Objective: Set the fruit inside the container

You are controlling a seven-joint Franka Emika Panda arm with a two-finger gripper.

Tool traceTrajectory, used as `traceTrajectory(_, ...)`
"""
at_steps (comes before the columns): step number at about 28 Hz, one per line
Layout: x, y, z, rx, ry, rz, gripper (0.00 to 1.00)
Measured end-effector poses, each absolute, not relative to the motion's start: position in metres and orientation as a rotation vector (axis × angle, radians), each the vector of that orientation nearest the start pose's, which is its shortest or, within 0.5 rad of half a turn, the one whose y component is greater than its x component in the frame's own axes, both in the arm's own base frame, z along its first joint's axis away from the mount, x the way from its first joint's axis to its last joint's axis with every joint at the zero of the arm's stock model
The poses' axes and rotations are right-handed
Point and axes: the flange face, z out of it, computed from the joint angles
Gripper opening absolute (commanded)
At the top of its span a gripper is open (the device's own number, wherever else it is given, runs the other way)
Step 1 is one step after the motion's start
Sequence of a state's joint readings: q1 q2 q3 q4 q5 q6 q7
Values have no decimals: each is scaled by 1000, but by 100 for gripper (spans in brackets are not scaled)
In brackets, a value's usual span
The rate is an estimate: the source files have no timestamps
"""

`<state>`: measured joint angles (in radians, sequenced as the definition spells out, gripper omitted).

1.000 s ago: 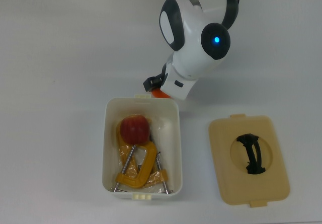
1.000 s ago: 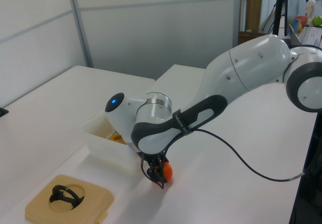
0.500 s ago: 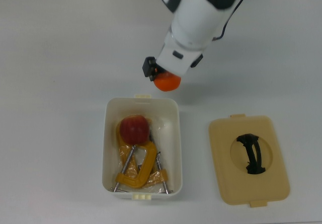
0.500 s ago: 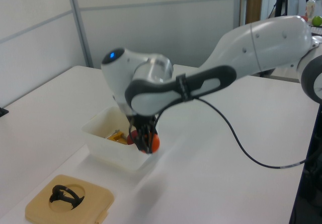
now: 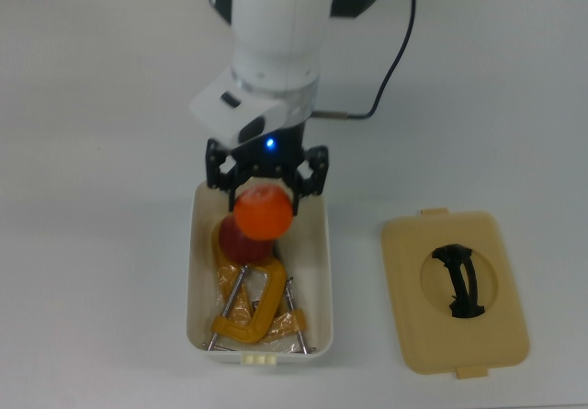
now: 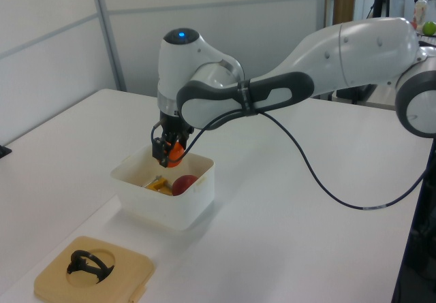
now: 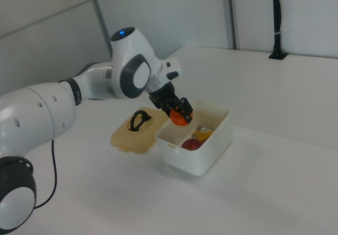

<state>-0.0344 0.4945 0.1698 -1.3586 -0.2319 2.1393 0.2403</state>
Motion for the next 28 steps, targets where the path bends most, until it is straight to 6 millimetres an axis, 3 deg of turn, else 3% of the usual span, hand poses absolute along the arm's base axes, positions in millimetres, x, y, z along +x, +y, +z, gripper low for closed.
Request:
traceTrajectory(3,731,55,453,-3186,83,-483,100)
traceTrajectory(8,729,54,448,-3202,89,-427,100)
traceTrajectory(12,714,51,445,-3260,33,-209,100)
traceTrajectory(16,690,46,458,-3280,-163,62,100)
traceTrajectory(18,674,42,474,-3260,-254,177,100)
traceTrajectory(23,650,27,504,-3224,-318,298,100)
traceTrajectory(28,646,23,510,-3188,-309,305,100)
